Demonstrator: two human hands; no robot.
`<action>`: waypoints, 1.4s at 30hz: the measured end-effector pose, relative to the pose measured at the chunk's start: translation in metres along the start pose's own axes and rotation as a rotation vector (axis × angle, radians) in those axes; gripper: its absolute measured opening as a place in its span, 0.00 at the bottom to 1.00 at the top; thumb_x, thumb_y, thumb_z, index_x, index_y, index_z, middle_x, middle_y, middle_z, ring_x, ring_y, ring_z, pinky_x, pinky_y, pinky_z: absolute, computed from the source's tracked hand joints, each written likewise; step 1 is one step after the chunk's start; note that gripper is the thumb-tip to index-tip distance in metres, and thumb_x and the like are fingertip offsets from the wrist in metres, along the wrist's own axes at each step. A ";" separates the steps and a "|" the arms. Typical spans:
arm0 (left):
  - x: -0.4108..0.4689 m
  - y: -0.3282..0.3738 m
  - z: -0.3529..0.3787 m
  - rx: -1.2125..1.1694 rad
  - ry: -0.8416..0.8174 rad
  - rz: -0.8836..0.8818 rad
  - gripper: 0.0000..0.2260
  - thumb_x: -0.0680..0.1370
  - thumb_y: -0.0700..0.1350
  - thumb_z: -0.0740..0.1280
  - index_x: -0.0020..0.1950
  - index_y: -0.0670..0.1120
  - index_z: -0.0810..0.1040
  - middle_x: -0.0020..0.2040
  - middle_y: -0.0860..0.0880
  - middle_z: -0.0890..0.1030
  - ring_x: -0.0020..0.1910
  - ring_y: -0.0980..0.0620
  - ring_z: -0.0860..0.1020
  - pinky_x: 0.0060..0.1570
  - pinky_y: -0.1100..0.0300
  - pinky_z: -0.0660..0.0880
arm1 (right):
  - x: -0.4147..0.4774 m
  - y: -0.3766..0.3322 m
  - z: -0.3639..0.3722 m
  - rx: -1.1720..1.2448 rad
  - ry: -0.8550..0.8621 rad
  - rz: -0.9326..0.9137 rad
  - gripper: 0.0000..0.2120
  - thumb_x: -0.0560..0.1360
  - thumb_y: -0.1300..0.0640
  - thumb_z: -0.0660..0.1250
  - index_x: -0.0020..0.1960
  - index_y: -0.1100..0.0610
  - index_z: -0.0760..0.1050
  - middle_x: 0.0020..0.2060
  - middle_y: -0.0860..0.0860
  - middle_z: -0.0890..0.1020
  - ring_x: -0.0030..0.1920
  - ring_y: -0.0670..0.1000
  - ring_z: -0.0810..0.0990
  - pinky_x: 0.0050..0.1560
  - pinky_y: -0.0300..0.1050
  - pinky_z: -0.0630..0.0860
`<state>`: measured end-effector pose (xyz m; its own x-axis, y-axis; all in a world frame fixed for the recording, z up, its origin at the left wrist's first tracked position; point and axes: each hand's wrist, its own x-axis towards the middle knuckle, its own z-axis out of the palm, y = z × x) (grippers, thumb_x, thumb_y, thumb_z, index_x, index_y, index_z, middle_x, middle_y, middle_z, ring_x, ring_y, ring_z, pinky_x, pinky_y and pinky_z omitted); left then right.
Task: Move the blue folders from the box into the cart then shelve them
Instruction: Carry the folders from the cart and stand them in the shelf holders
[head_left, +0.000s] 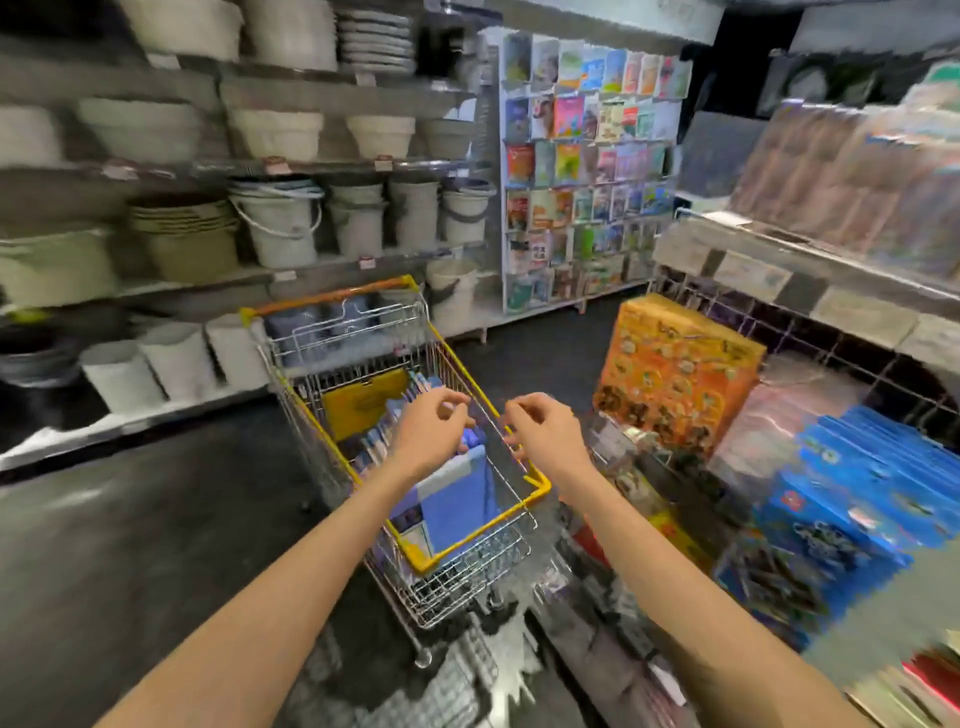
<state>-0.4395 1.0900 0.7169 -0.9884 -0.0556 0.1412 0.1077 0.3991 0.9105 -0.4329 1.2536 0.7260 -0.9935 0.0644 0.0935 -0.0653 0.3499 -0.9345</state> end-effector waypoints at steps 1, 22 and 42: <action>0.009 -0.020 -0.005 0.015 -0.009 -0.031 0.09 0.82 0.38 0.61 0.57 0.42 0.80 0.43 0.46 0.85 0.27 0.53 0.81 0.26 0.66 0.73 | 0.007 0.009 0.016 -0.010 -0.010 0.035 0.05 0.78 0.58 0.65 0.44 0.51 0.78 0.42 0.54 0.85 0.35 0.49 0.81 0.35 0.42 0.76; 0.161 -0.268 0.011 0.444 -0.401 -0.213 0.21 0.84 0.47 0.61 0.76 0.45 0.68 0.70 0.45 0.75 0.59 0.45 0.80 0.59 0.49 0.76 | 0.147 0.191 0.170 0.091 -0.050 0.641 0.07 0.80 0.61 0.61 0.51 0.61 0.77 0.45 0.56 0.83 0.37 0.53 0.81 0.31 0.41 0.73; 0.243 -0.385 0.080 0.781 -0.894 -0.337 0.29 0.84 0.46 0.57 0.82 0.43 0.49 0.82 0.42 0.50 0.80 0.35 0.49 0.76 0.40 0.55 | 0.245 0.312 0.222 0.076 -0.025 1.013 0.10 0.82 0.60 0.61 0.57 0.66 0.75 0.52 0.61 0.82 0.38 0.53 0.80 0.31 0.39 0.76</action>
<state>-0.7300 0.9964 0.3698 -0.7135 0.2607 -0.6504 0.0438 0.9430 0.3300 -0.7168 1.1714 0.3816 -0.5866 0.2778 -0.7607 0.8034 0.0816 -0.5898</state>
